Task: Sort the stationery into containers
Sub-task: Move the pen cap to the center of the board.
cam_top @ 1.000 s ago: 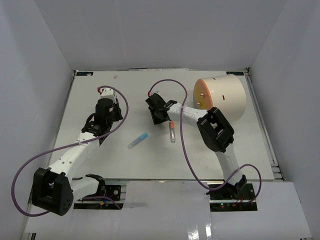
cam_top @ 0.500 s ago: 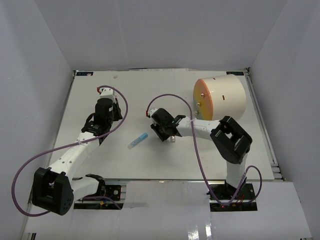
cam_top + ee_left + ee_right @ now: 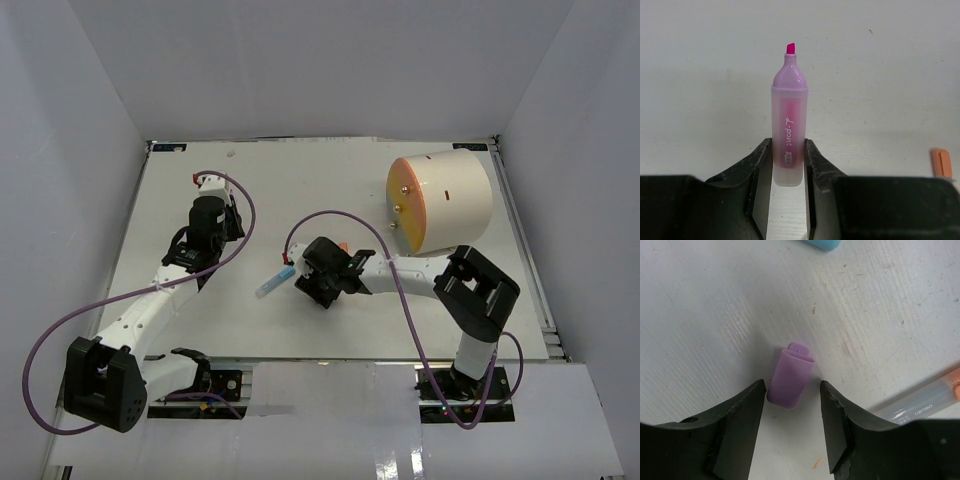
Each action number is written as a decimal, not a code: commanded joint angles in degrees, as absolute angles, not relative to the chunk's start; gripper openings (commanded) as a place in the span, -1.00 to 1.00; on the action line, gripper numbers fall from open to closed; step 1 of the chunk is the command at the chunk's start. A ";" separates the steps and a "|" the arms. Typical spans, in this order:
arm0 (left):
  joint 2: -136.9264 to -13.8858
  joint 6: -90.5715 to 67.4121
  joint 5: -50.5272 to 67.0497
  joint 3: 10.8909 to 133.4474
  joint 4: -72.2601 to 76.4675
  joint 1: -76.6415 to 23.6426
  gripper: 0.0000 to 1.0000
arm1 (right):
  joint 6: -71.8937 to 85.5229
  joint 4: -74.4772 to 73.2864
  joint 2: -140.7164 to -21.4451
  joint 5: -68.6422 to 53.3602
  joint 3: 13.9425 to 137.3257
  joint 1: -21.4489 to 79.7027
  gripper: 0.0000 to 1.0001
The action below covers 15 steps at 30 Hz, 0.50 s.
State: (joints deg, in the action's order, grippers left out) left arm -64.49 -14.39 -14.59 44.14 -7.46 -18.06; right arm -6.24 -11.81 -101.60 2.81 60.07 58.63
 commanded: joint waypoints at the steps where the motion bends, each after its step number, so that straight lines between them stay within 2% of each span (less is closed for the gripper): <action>1: -62.49 -14.15 -15.20 44.30 -6.33 -17.67 -0.81 | -7.12 -11.08 -100.46 3.34 58.45 58.97 0.14; 3: -62.49 -14.06 -15.12 44.21 -6.42 -17.75 -0.81 | -7.03 -11.07 -99.67 4.39 57.75 58.97 0.19; 4: -62.58 -14.15 -15.12 44.30 -6.33 -17.67 -0.81 | -7.03 -11.07 -99.49 4.74 57.48 58.97 0.28; 15: -62.75 -14.06 -14.94 44.30 -6.50 -17.67 -0.81 | -7.12 -11.69 -98.00 10.46 57.04 58.97 0.29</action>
